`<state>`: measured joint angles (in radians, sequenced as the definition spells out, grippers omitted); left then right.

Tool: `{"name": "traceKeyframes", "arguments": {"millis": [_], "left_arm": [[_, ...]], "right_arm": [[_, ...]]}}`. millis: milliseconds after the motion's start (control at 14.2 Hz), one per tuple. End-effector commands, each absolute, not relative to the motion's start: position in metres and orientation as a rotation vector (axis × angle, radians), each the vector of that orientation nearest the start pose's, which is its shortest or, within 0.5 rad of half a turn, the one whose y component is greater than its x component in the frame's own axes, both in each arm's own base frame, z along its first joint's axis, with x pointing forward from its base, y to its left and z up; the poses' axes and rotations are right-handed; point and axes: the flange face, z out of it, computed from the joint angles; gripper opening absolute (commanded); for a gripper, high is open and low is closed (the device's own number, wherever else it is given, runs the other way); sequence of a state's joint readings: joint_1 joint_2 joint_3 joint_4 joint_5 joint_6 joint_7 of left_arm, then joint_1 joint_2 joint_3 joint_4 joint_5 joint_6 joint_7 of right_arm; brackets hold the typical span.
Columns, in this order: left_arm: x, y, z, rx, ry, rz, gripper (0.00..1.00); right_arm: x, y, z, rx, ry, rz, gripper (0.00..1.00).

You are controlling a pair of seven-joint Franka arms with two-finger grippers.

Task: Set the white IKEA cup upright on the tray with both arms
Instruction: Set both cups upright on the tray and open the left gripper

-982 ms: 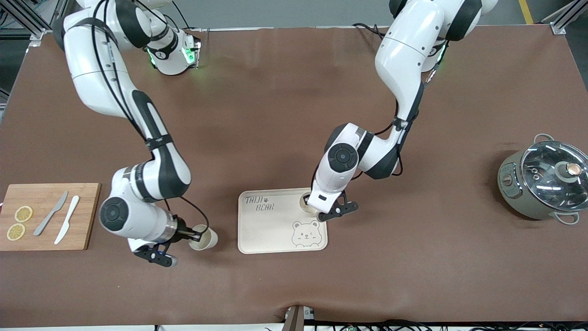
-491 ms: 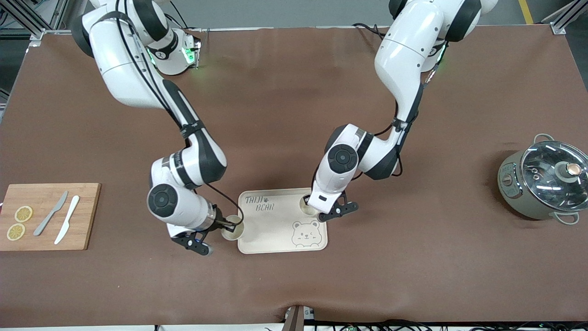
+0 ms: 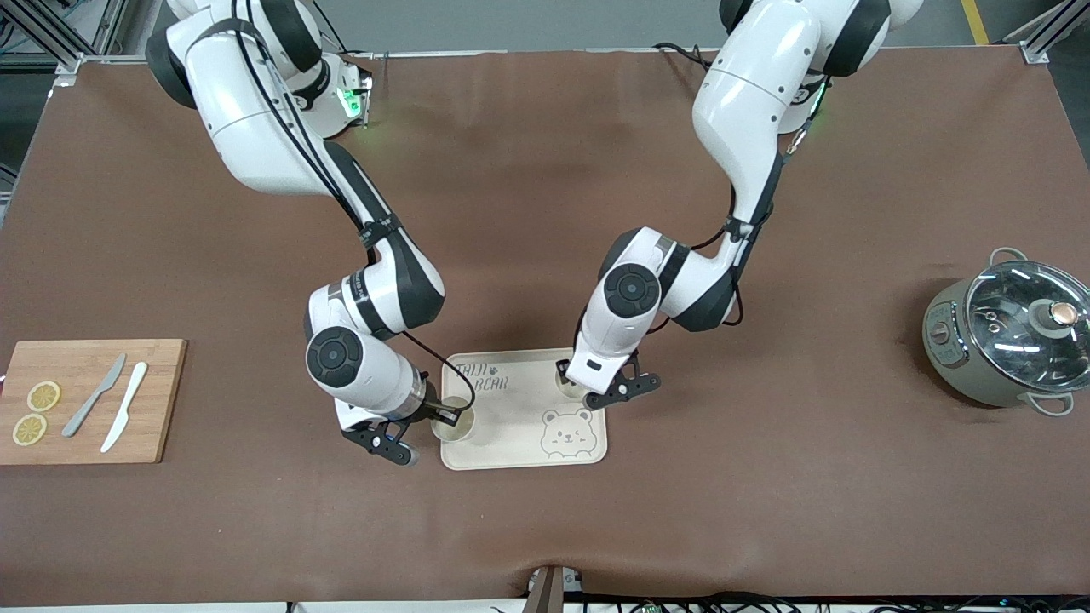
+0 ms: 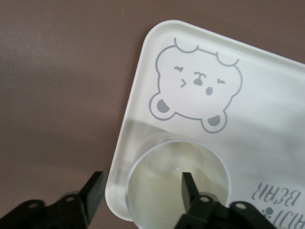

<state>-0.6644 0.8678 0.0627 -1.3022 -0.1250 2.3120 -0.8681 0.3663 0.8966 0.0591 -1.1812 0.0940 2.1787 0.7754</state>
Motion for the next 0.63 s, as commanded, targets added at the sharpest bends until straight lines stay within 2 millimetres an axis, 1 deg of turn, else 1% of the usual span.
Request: {"name": "traceKeyframes", "arguments": {"millis": [0,70,140,281,351,421,491,561], "left_arm": [[0.620,-0.440,0.271,-3.227,-0.508,-0.139,1.00],[0.621,-0.434,0.279,-3.207,-0.504,-0.110,1.00],[0.621,-0.431,0.294,-3.202,-0.485,-0.114,1.00],[0.625,-0.424,0.337,-3.214,-0.425,-0.189,1.00],[0.625,-0.420,0.350,-3.216,-0.405,-0.188,1.00],[0.628,-0.410,0.367,-3.216,-0.394,-0.187,1.00],[0.632,-0.395,0.388,-3.219,-0.400,-0.191,1.00],[0.637,-0.380,0.405,-3.217,-0.423,-0.196,1.00]], "right_arm": [[0.706,0.311,0.251,-2.917,0.651,-0.032,0.00],[0.707,0.311,0.249,-2.911,0.652,-0.046,0.00],[0.704,0.314,0.245,-2.913,0.646,-0.046,0.00],[0.701,0.323,0.238,-2.912,0.629,-0.059,0.00],[0.701,0.323,0.235,-2.911,0.630,-0.061,0.00],[0.701,0.323,0.232,-2.912,0.630,-0.057,0.00],[0.701,0.323,0.232,-2.913,0.631,-0.055,0.00],[0.701,0.323,0.232,-2.912,0.631,-0.057,0.00]]}}
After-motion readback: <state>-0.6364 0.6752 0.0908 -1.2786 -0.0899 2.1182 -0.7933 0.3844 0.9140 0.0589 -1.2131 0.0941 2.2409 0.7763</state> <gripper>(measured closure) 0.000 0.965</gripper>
